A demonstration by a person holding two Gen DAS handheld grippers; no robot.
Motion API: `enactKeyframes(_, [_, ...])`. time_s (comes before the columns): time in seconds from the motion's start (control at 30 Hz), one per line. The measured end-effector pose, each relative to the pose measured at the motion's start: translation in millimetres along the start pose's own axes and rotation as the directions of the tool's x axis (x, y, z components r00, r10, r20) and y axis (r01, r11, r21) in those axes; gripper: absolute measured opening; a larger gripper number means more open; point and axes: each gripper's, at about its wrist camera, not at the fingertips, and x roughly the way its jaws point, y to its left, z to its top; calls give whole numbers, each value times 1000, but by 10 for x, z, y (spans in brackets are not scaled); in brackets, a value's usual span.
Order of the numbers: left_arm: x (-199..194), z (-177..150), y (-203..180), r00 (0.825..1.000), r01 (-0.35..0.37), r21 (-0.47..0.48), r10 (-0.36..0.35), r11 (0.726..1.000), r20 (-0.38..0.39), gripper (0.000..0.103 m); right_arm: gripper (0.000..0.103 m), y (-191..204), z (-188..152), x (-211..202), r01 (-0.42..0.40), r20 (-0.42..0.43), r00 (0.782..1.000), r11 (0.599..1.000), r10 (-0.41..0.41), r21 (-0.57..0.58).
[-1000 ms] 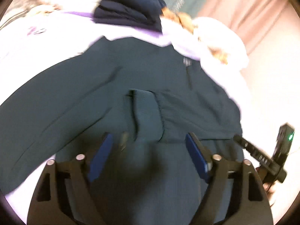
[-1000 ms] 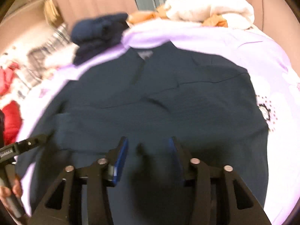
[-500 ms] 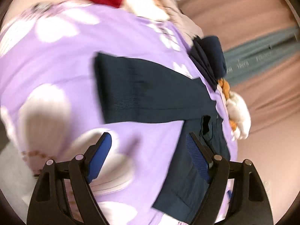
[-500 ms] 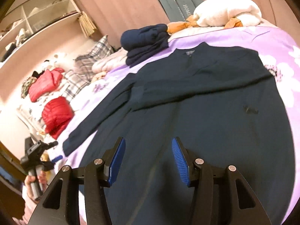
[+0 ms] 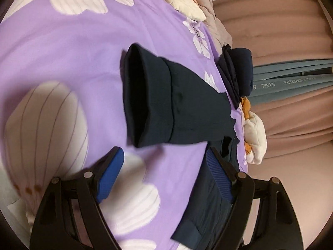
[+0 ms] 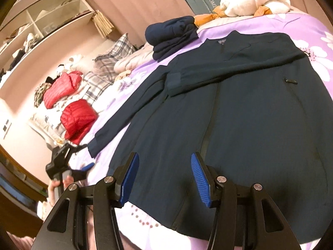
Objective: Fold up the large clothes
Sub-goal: 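Grasp the ribbed cuff of the other sleeve with the left tool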
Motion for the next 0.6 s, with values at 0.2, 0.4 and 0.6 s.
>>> enactKeyframes(0.2, [184, 228, -41, 1000, 8, -3, -8, 1000, 23, 82, 52, 19, 18, 48, -4, -3, 1000, 999, 4, 33])
enactKeyframes(0.4, [297, 355, -146, 999, -23, 47, 21, 999, 32, 82, 52, 95, 1, 170, -3, -21, 1000, 999, 4, 32])
enactKeyframes(0.6, [390, 327, -285, 995, -102, 154, 101, 983, 19, 61, 52, 176, 3, 260, 12, -39, 999, 1000, -11, 13])
